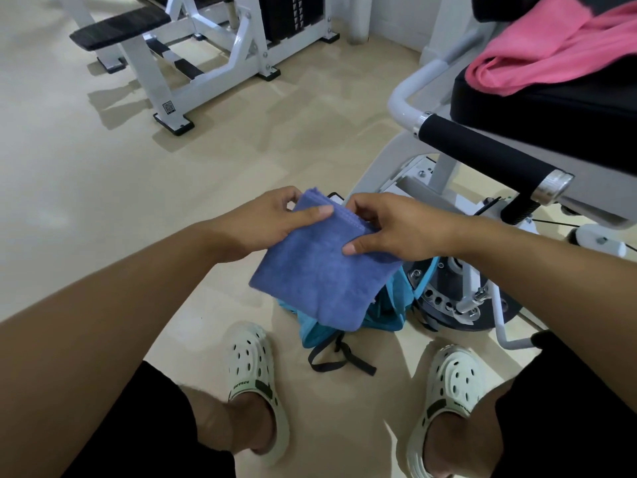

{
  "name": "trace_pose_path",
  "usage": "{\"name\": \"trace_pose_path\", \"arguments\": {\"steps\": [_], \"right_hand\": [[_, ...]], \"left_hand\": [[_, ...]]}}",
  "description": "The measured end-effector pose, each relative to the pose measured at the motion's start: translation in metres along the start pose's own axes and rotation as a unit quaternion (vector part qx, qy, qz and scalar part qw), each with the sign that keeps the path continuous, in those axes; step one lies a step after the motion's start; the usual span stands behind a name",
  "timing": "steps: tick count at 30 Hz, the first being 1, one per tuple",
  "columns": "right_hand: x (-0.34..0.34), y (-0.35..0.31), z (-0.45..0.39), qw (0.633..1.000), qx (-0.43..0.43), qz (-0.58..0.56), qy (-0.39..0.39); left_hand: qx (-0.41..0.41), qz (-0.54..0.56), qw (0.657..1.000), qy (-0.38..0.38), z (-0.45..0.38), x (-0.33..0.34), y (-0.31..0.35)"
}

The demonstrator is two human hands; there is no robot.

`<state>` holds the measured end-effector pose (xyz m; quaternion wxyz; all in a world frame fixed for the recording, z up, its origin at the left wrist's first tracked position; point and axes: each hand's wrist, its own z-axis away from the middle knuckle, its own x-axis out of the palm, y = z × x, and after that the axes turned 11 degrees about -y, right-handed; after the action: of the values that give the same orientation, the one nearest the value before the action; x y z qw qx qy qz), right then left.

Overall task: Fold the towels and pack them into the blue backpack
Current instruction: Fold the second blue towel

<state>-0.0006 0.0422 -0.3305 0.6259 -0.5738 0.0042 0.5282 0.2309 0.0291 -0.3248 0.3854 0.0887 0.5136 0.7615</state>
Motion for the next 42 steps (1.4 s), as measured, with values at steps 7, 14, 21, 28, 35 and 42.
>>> {"name": "trace_pose_path", "arguments": {"steps": [7, 14, 21, 28, 35, 42], "right_hand": [[-0.013, 0.000, 0.001, 0.913, 0.005, -0.401, 0.072], [-0.015, -0.002, -0.002, 0.836, 0.017, -0.545, 0.063], [-0.009, 0.007, -0.003, 0.878, 0.127, -0.462, 0.009], [0.005, 0.008, -0.013, 0.932, 0.172, -0.315, 0.047], [0.020, 0.003, -0.016, 0.982, 0.176, 0.013, 0.066], [0.028, -0.006, -0.017, 0.984, 0.169, -0.054, 0.019]], "left_hand": [[-0.131, 0.277, 0.946, 0.101, 0.003, -0.005, -0.013], [-0.057, 0.506, 0.860, -0.041, -0.002, 0.037, -0.002], [-0.054, 0.357, 0.927, 0.102, -0.013, 0.046, -0.010], [-0.077, 0.328, 0.931, 0.141, -0.015, 0.045, -0.016], [-0.108, 0.300, 0.948, 0.025, -0.012, 0.052, -0.010], [-0.058, 0.199, 0.978, 0.022, -0.012, 0.065, -0.010]]}}
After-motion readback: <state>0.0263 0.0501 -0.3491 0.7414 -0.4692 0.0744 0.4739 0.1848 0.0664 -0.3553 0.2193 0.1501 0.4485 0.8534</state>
